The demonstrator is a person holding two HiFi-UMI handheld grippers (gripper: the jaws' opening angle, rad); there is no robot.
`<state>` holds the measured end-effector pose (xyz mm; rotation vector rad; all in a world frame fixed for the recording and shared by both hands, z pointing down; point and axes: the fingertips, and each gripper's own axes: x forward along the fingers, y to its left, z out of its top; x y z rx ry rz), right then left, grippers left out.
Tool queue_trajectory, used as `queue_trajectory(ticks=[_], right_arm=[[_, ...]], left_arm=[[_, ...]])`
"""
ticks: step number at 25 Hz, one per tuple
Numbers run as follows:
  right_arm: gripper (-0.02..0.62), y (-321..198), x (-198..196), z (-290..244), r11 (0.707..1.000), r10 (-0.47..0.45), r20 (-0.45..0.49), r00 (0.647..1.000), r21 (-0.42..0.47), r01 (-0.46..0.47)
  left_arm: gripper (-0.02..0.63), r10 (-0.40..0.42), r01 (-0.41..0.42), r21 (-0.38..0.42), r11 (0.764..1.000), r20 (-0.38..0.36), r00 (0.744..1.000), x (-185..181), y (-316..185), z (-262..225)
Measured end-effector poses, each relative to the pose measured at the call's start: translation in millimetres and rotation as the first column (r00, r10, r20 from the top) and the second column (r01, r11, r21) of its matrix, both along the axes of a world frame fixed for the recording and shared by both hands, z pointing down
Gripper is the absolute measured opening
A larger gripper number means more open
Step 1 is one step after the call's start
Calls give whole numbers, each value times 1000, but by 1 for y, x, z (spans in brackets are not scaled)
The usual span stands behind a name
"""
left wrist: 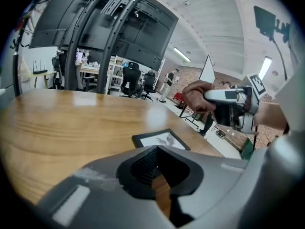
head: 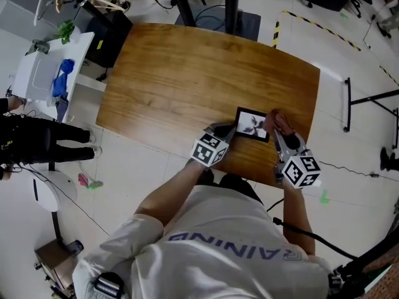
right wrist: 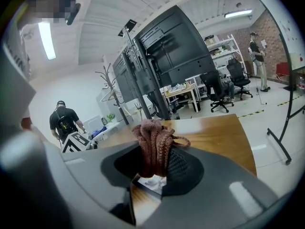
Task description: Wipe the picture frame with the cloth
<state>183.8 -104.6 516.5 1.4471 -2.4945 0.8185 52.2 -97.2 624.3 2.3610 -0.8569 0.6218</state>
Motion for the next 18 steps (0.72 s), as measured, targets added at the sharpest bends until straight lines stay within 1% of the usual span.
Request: queue_trajectory(ticks=[5, 9, 15, 18], right_arm=[[115, -7, -8, 13, 999, -14, 0, 1000, -36, 14], [115, -12, -10, 18, 998, -19, 3, 1000, -52, 19], [115, -19, -15, 23, 998, -34, 7, 999, -59, 34], [115, -25, -27, 32, 995, -59, 22, 998, -80, 61]], left_arm=[[6, 29, -27, -80, 996, 24, 999, 6, 9, 28], [6, 54, -49, -118, 992, 35, 998, 11, 16, 40], [6, 63, -57, -138, 989, 41, 997, 13, 20, 47], [6, 68, -62, -135, 989, 37, 997, 13, 20, 48]])
